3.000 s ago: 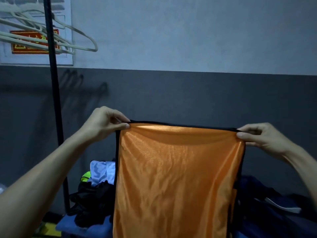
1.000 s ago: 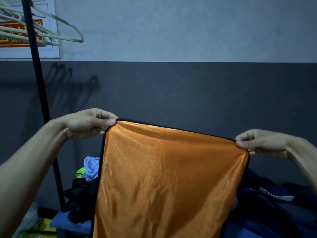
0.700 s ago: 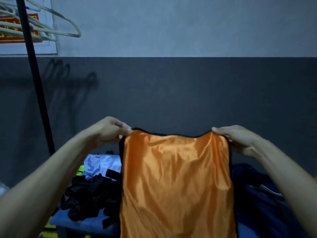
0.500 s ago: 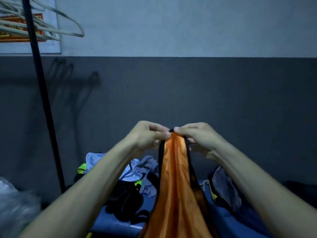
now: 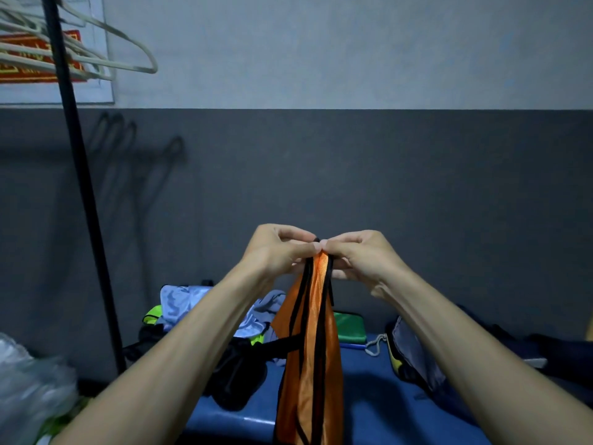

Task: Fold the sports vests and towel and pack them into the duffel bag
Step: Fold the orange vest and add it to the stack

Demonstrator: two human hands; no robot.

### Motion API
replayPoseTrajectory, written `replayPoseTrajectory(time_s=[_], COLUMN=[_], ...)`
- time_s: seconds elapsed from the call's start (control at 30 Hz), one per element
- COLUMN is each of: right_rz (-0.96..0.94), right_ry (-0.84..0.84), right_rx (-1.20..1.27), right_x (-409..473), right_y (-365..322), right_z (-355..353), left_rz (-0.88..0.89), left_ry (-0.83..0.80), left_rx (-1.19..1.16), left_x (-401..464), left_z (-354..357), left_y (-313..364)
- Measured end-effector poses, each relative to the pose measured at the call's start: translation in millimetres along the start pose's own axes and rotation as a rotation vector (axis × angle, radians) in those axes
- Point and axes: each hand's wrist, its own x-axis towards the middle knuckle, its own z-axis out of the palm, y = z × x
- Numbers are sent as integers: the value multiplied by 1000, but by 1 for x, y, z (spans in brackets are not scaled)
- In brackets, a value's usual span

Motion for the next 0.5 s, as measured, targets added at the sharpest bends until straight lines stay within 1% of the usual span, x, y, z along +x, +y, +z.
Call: replayPoseTrajectory(time_s=[0.1,0.2,0.23,0.33,0.37,0.43,0.47,0.5], right_rz=[-34,-68,-96,-250,-293,-322,-318,-315], right_ry=[17,4,28,169,192,187,158,110], right_rx=[-35,-137,-198,-505,-576,-622,-612,-582], right_x=[0,-1,0,4,5,7,8,7], right_y=[-2,-3,-3,-4,-5,-7,-9,-12], right_z=[-2,-5,-6,-11,-13,-18,-22,-26], left_rz=[-13,-46,-70,-127,-148,-164,-153,-121], left_ry=[-23,-66,-90,-175,-204,-264,-288,-286], left_rx=[-17,-77,-119,-301,-371,-486,-505,-471], left_x=[-4,-6,-9,-13,-16,-20,-22,-23], left_z=[1,2,2,4,4,3,3,2], left_y=[5,9,12,14,14,12,11,9])
